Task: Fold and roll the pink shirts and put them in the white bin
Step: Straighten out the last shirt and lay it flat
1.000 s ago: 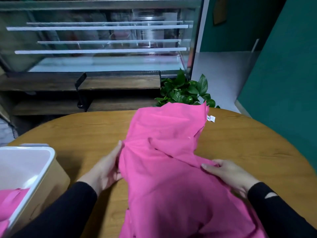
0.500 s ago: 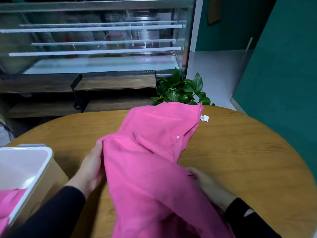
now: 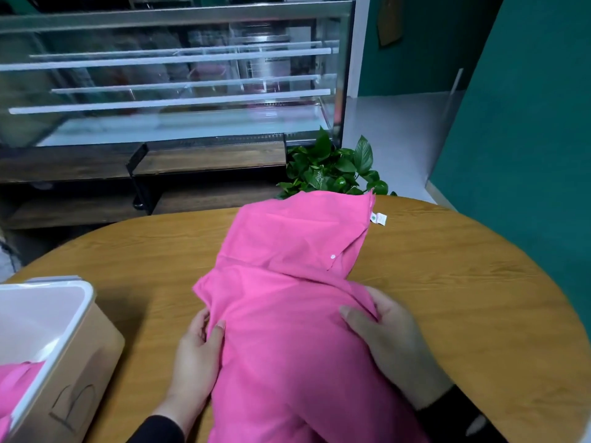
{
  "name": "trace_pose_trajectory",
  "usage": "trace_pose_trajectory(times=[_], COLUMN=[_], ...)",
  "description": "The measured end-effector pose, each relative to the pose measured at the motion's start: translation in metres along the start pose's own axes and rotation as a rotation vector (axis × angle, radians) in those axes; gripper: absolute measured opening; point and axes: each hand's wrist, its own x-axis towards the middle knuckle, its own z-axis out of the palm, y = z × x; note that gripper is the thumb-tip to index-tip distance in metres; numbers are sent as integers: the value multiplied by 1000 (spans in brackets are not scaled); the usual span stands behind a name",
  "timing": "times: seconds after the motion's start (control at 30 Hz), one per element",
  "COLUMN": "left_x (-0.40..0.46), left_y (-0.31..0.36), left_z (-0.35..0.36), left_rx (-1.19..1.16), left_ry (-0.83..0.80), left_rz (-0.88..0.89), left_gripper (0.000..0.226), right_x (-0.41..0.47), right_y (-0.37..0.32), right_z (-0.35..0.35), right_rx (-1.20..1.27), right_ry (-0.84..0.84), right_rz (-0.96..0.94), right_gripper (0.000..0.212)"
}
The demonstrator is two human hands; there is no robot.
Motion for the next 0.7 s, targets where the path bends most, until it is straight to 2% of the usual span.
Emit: trace_pose_trajectory(times=[0.03, 0.1, 0.13, 0.2, 0.27, 0.3, 0.37, 0.43, 0.47, 0.57, 0.63, 0.7], left_x=[0, -1, -2, -3, -1, 0, 0, -2, -3, -4, -4, -3], left_y=[0, 1, 2, -2, -4, -5, -3, 2, 4, 5, 4, 2], left_z=[4, 9, 12, 14, 15, 16, 19, 21, 22, 25, 26, 25], left_rx=[51, 148, 180, 300, 514, 573, 609, 651, 672, 694, 712, 714], left_ry=[-10, -12, -2, 50, 90, 86, 59, 31, 22, 3, 5, 8], left_rz=[37, 83, 98, 148, 218, 194, 216, 229, 233, 213, 206, 213], left_gripper=[26, 24, 21, 15, 10, 14, 26, 28, 28, 28, 25, 23], right_x=[-3, -6, -2, 4, 21, 30, 45, 56, 60, 71, 75, 72], right_y=[4, 21, 25, 44, 66, 70, 87, 99, 103, 113, 109, 101], right_z=[2, 4, 0, 5, 11, 10, 6, 9, 13, 20, 23, 20], right_rx=[-56, -70, -54, -66, -70, -47, 231, 455, 449, 80, -115, -94], right_ry=[-39, -237, -269, -114, 146, 242, 329, 351, 345, 189, 86, 46], right_rz=[-23, 84, 176, 292, 399, 518, 728, 807, 818, 725, 680, 681], right_gripper=[19, 14, 23, 56, 55, 60, 72, 63, 51, 22, 18, 21])
